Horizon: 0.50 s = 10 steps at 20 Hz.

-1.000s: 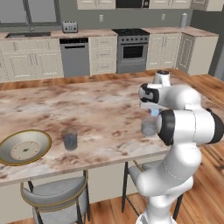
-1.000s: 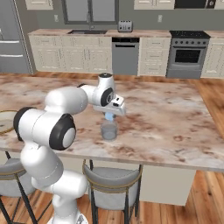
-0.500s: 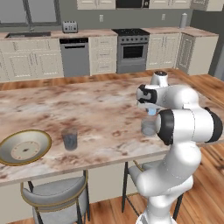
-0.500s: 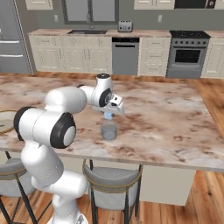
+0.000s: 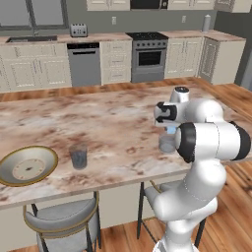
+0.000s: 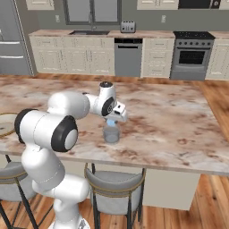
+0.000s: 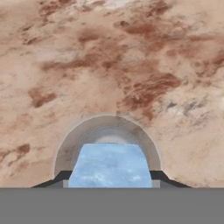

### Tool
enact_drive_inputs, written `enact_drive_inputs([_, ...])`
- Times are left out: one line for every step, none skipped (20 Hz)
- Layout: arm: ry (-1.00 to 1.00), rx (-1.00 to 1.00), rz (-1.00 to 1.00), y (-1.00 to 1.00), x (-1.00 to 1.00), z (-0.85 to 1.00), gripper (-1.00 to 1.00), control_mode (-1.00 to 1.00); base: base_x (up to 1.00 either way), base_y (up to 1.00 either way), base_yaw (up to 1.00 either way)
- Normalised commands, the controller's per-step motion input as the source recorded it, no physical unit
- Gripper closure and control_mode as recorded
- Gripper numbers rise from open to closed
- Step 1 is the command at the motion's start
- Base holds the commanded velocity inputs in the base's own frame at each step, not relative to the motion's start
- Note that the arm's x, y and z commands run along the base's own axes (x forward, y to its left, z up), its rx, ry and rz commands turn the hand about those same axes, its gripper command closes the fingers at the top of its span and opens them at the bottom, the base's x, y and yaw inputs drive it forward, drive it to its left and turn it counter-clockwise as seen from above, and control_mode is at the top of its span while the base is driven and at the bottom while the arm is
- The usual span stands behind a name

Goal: There are four ice cubes in the ice bowl. Place two ice cubes in each glass of water.

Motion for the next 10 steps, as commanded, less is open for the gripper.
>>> enact_drive_inputs([0.0, 0.01, 0.0, 0.0, 0.0, -0.16, 1.0, -1.0, 0.0, 0.0, 0.0])
enact_drive_inputs([0.0, 0.01, 0.0, 0.0, 0.0, -0.12, 1.0, -1.0, 0.0, 0.0, 0.0])
enact_drive_inputs([0.0, 0.02, 0.0, 0.0, 0.0, -0.17, 1.0, -1.0, 0.0, 0.0, 0.0])
enact_drive_inputs([0.0, 0.01, 0.0, 0.0, 0.0, -0.11, 1.0, -1.0, 0.0, 0.0, 0.0])
enact_drive_inputs([0.0, 0.01, 0.0, 0.0, 0.0, -0.09, 1.0, -1.0, 0.0, 0.0, 0.0])
enact_drive_inputs([0.0, 0.01, 0.0, 0.0, 0.0, -0.11, 1.0, -1.0, 0.0, 0.0, 0.0])
enact_drive_inputs([0.0, 0.01, 0.0, 0.0, 0.0, -0.08, 1.0, -1.0, 0.0, 0.0, 0.0])
enact_drive_inputs([0.0, 0.02, 0.0, 0.0, 0.0, -0.19, 1.0, -1.0, 0.0, 0.0, 0.0])
enact_drive_inputs([0.0, 0.02, 0.0, 0.0, 0.0, -0.16, 1.0, -1.0, 0.0, 0.0, 0.0])
enact_drive_inputs([0.0, 0.03, 0.0, 0.0, 0.0, -0.17, 1.0, -1.0, 0.0, 0.0, 0.0])
